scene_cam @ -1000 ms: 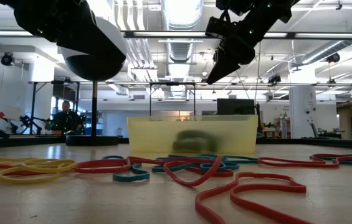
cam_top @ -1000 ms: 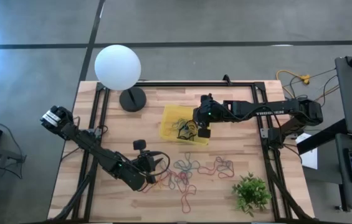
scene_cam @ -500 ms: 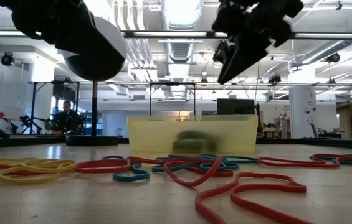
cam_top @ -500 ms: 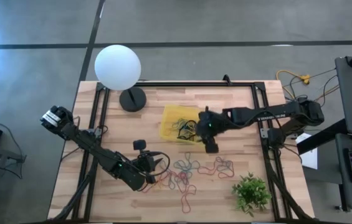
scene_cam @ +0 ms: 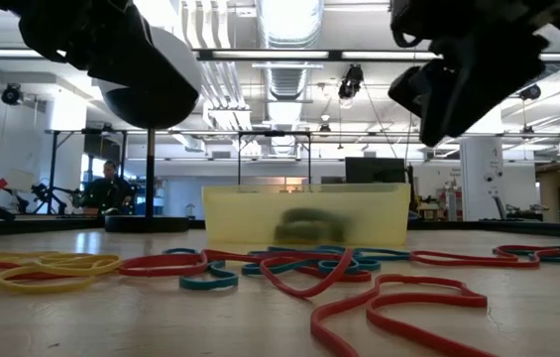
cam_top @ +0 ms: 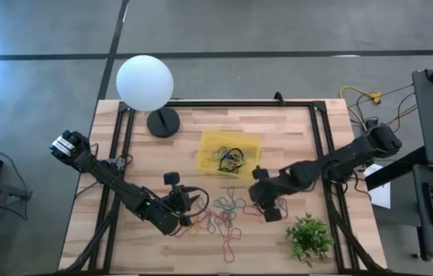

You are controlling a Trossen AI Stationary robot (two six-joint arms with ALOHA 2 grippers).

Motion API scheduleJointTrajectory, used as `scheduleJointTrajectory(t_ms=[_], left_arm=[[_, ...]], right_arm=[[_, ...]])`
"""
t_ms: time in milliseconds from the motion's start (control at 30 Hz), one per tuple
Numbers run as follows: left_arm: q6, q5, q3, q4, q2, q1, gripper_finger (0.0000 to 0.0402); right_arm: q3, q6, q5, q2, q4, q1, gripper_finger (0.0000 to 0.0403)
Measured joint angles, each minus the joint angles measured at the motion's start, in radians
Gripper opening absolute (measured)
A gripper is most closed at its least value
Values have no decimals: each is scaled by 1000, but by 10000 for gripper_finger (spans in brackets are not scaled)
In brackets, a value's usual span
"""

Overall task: Pick and place rubber bands into bin
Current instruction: Put the red rubber band into the yellow bin

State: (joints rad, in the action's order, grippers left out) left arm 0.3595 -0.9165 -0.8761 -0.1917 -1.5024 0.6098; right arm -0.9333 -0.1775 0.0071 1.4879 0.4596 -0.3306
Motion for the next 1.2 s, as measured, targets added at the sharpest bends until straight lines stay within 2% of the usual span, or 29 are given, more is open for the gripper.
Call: scheduleJointTrajectory(t_ms=[300,500,700,933,1200], left_arm=[[0,0,0,1,0,0,83],[0,0,0,6,0,0,83],[0,-1,1,8,0,-2,83],[0,0,0,15,0,-4,83],[0,-1,3,25,0,-4,83]], right_arm=[[184,-7,4,0,-439,-40,103],[269,-67,3,23,-564,-45,95],[294,-115,-3,99,-612,-65,86],[237,-111,-12,224,-624,-66,77],[198,-142,-12,269,-557,-66,73]])
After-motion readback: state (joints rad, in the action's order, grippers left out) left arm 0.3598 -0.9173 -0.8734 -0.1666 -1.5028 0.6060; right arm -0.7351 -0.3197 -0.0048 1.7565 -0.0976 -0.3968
